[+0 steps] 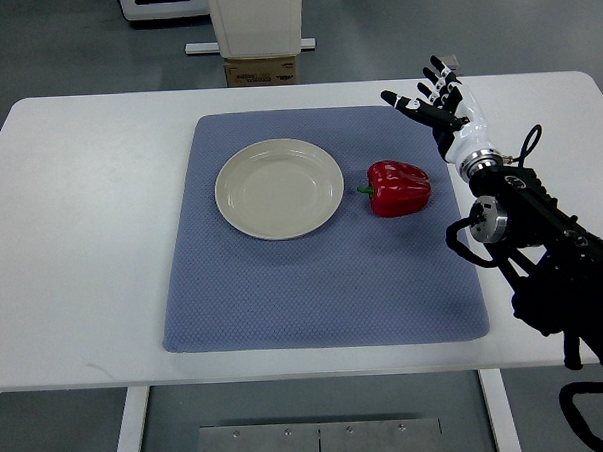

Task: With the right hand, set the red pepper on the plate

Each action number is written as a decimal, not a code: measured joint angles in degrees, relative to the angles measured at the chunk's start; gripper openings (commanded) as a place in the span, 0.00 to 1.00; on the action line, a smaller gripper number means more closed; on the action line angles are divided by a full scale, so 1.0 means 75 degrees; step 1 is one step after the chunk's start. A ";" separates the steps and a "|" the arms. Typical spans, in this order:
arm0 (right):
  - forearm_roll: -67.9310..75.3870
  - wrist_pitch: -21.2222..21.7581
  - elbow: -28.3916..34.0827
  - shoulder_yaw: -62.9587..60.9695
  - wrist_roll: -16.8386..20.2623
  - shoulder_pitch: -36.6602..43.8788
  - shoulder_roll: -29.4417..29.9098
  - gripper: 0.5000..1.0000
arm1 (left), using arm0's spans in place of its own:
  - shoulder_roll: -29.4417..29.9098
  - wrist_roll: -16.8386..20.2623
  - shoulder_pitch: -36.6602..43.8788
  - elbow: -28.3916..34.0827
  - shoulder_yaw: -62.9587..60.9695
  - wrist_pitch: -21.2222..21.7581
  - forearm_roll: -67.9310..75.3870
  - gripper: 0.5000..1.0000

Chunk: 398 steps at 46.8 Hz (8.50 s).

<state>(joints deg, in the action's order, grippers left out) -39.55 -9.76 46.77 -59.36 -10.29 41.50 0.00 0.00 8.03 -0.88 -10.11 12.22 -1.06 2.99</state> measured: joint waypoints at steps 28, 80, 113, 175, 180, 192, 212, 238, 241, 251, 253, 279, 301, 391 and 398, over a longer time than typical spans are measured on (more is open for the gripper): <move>0.0020 0.0098 0.0086 0.2032 0.0019 0.0948 -0.0937 1.00 | 0.0000 0.0001 -0.0001 -0.0001 0.0000 0.0003 0.0000 1.00; -0.0246 0.0305 0.1350 0.6973 -0.0429 0.2957 -0.2581 1.00 | 0.0000 0.0003 0.0000 0.0000 0.0000 0.0000 0.0000 1.00; -0.0854 0.0297 0.1338 0.8529 -0.0677 0.3317 -0.2858 0.98 | 0.0000 0.0000 0.0000 0.0000 0.0000 0.0002 -0.0001 1.00; -0.1090 0.0212 0.0739 0.9122 -0.0702 0.3128 -0.2772 0.64 | 0.0000 0.0002 0.0000 0.0000 0.0000 0.0000 -0.0001 1.00; -0.1090 0.0212 0.0737 0.9111 -0.0702 0.3129 -0.2767 0.52 | 0.0000 0.0002 0.0000 0.0000 0.0000 0.0000 -0.0001 1.00; -0.1084 0.0212 0.0647 0.9103 -0.0712 0.3138 -0.2748 0.00 | 0.0000 0.0002 0.0000 0.0000 0.0000 0.0000 -0.0001 1.00; -0.1078 0.0166 0.0597 0.8685 -0.0671 0.3224 -0.2755 0.00 | 0.0000 0.0001 0.0000 0.0000 0.0000 0.0003 -0.0001 1.00; -0.0960 -0.0106 0.0119 0.8247 -0.0315 0.3760 -0.1601 0.00 | 0.0000 -0.0002 0.0003 0.0001 0.0000 0.0003 -0.0001 1.00; -0.0960 -0.0106 0.0039 0.8194 -0.0267 0.3776 -0.1358 0.00 | 0.0000 -0.0002 0.0000 0.0000 0.0000 0.0000 0.0000 1.00; -0.0960 -0.0106 -0.0021 0.8182 -0.0239 0.3857 -0.0810 0.00 | 0.0000 -0.0002 0.0001 0.0000 0.0000 0.0000 -0.0001 1.00; -0.0957 -0.0106 -0.0059 0.8182 -0.0227 0.3857 -0.0701 0.00 | 0.0000 -0.0003 0.0000 0.0000 0.0000 0.0000 -0.0001 1.00; -0.0911 -0.0105 -0.0374 0.7964 -0.0226 0.3554 0.0000 0.00 | 0.0000 0.0006 -0.0001 0.0000 0.0000 0.0000 -0.0001 1.00; -0.0855 -0.0128 -0.0388 0.7835 -0.0293 0.2900 0.0000 0.00 | 0.0000 0.0002 0.0000 0.0000 0.0000 0.0002 -0.0001 1.00; 0.0212 -0.0575 -0.0439 0.2299 0.0013 0.1576 0.0000 1.00 | 0.0000 0.0004 -0.0001 0.0000 0.0000 0.0003 -0.0001 1.00; 0.0218 -0.0577 -0.0421 0.1400 -0.0005 0.1202 -0.0001 1.00 | 0.0000 0.0003 0.0000 0.0000 0.0000 0.0003 -0.0001 1.00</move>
<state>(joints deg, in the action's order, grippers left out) -37.92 -14.09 43.61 -48.86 -10.33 50.52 0.00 0.00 8.05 -0.87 -10.11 12.22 -1.04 2.99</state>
